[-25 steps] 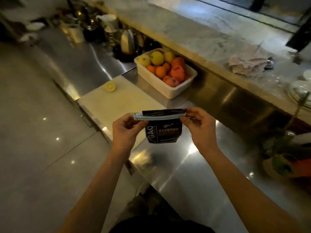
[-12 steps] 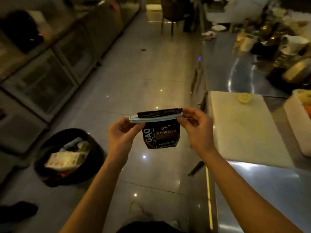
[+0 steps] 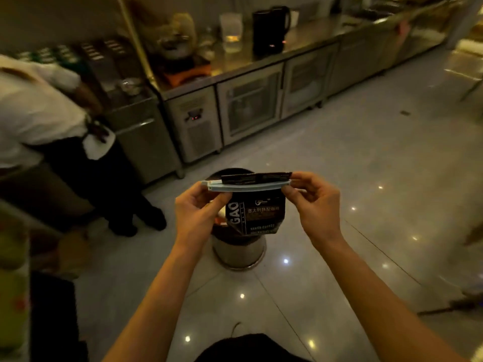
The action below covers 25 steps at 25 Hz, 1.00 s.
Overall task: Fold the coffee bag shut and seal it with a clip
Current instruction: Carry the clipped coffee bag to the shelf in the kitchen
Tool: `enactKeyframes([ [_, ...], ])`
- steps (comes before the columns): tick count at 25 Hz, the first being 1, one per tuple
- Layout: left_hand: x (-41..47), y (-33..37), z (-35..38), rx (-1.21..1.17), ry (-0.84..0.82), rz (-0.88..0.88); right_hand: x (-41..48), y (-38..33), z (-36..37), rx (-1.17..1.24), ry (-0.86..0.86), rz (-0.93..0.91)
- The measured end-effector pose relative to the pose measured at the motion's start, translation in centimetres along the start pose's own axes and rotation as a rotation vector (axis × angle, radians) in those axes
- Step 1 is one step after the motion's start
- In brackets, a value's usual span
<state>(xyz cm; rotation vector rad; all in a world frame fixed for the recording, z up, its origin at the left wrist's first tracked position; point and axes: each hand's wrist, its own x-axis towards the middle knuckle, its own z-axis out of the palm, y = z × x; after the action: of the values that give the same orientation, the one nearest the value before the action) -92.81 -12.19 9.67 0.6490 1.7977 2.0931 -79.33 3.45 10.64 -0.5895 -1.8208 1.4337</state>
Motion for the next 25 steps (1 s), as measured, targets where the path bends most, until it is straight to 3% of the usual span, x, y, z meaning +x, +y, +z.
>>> enactKeyframes([
  [8,1.9,0.3,-9.3,0.033,0.363,0.022,5.2,1.1,12.0,0.104,-0.343,0.003],
  [25,6.3,0.5,-10.0,0.076,0.734,0.012,14.1,2.0,19.3,0.244,-0.678,0.033],
])
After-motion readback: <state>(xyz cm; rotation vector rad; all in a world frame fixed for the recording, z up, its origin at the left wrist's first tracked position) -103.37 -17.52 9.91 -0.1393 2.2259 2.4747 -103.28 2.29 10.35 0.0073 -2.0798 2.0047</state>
